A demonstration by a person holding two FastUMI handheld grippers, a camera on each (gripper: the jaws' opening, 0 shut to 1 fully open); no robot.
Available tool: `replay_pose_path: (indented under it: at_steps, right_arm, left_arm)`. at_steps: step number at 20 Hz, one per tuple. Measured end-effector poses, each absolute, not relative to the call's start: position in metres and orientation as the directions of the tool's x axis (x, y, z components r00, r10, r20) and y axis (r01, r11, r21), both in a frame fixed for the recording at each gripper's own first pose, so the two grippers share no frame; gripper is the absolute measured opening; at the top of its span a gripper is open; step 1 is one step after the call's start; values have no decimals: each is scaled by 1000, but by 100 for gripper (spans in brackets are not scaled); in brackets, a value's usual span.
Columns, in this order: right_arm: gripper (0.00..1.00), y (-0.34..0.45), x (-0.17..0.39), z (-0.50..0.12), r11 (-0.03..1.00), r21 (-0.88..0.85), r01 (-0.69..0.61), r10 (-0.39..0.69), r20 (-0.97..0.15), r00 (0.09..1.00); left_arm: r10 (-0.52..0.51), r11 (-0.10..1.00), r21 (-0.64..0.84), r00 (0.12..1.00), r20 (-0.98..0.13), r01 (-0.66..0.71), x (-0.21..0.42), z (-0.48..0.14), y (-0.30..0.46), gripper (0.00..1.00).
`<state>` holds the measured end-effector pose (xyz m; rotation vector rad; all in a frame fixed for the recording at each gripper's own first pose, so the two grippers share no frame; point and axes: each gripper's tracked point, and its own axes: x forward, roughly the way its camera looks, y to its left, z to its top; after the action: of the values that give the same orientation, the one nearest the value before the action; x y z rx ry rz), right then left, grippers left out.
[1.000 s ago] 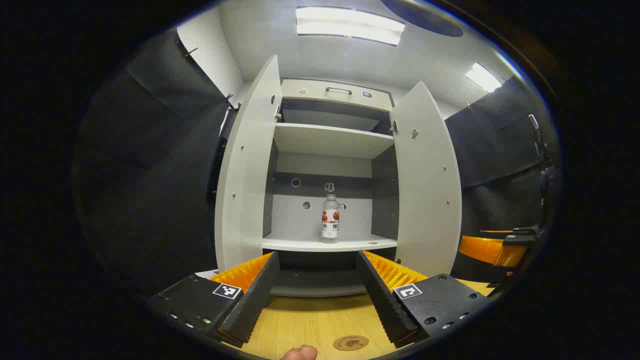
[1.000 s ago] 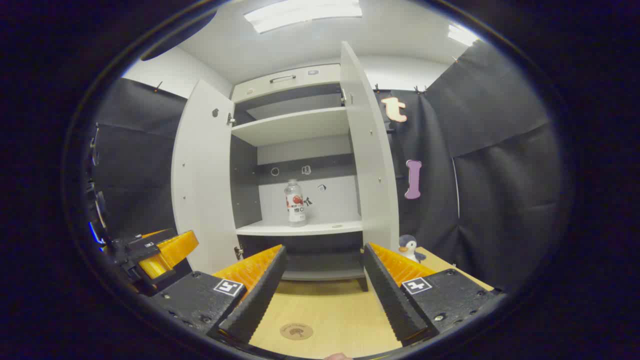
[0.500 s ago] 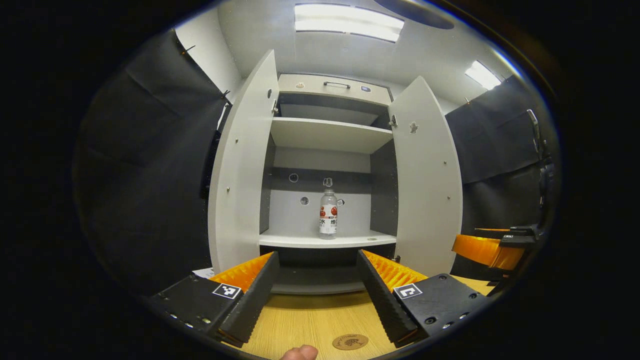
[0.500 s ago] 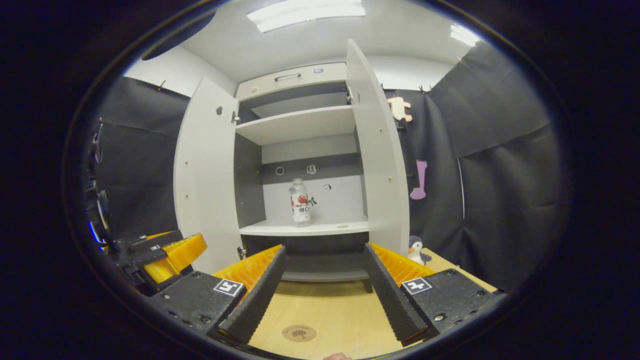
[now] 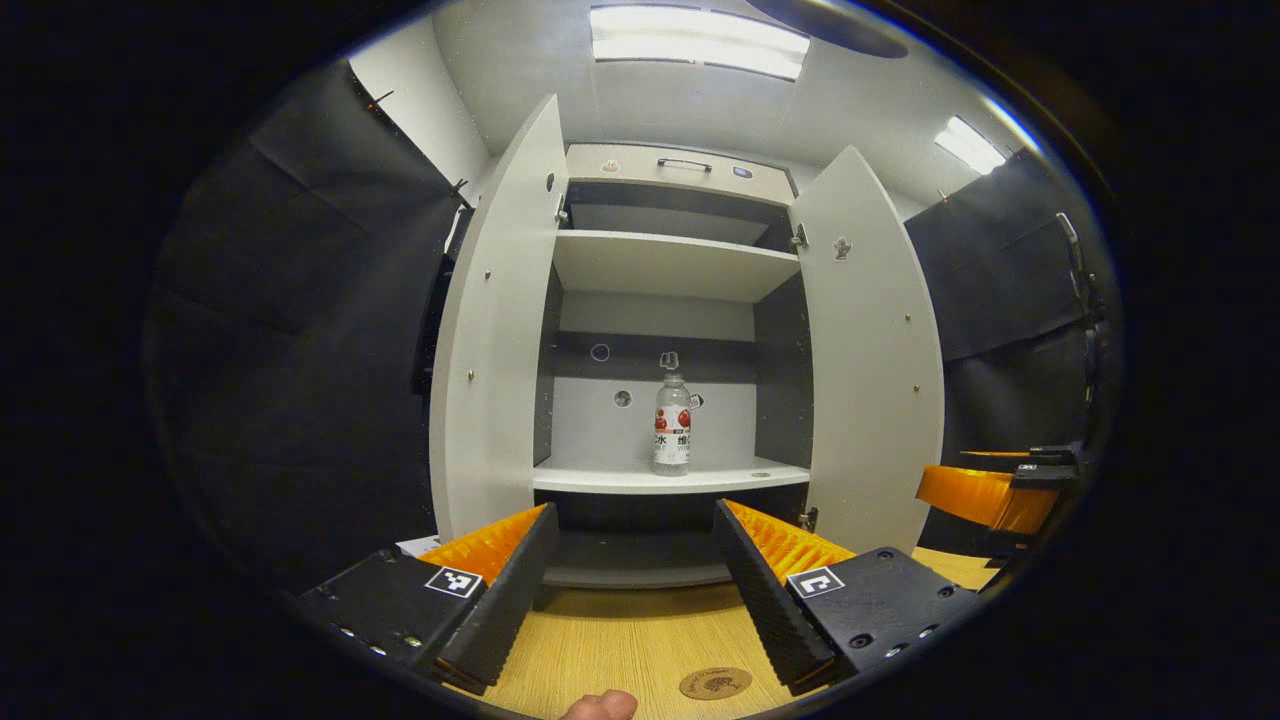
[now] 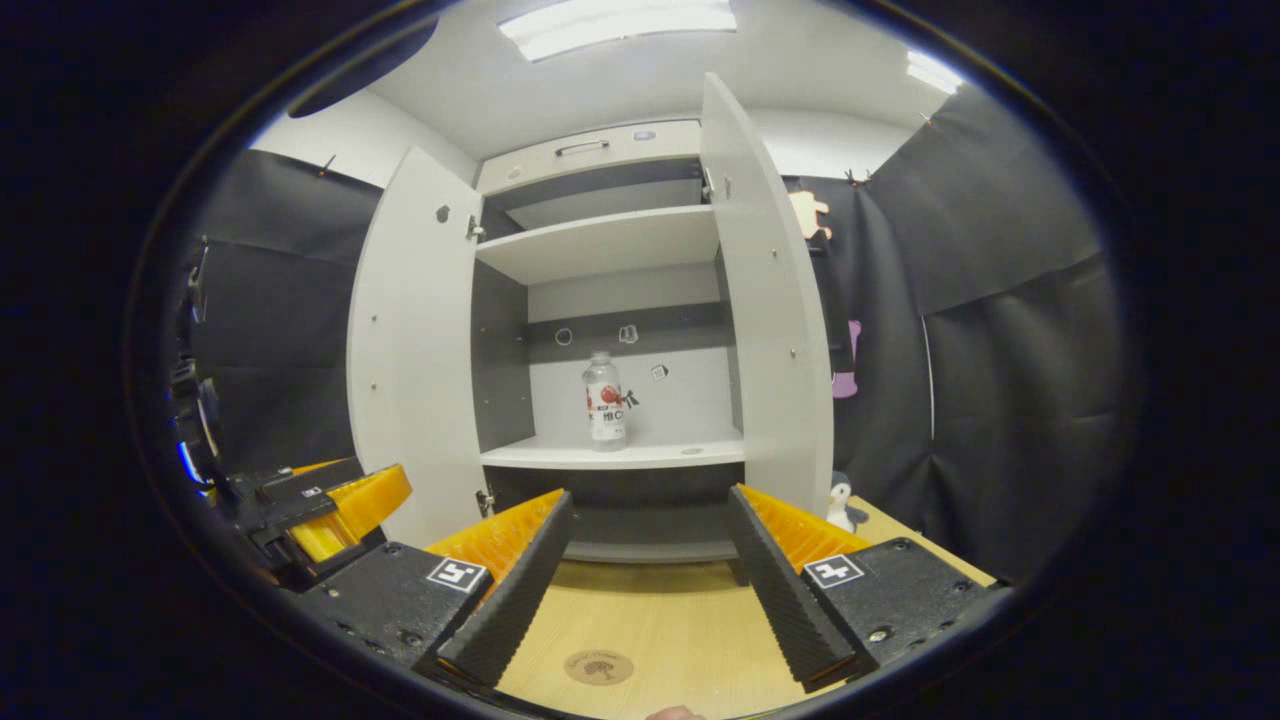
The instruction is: Grasp the bottle in the cabinet with the left hand and place it on the coaster, then close the right door with the right hand and the left door with the left hand.
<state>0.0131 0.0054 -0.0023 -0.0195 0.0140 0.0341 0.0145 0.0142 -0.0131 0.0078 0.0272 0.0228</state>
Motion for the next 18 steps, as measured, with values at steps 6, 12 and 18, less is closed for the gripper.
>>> replay_pose_path:
  at_steps: [6,12,18]
  right_arm:
    - [97,8,13,-1,999,-34,-41,40,-13,999]
    - [100,6,11,3,999,-32,-30,30,-6,1000]
    - [97,-1,11,12,999,-39,-4,5,15,1000]
  left_arm:
    - [13,1000,5,999,-42,-13,24,-16,14,94]
    - [-20,1000,-22,999,-35,19,54,-13,10,99]
    - [-109,994,-37,992,-66,107,130,-10,-13,95]
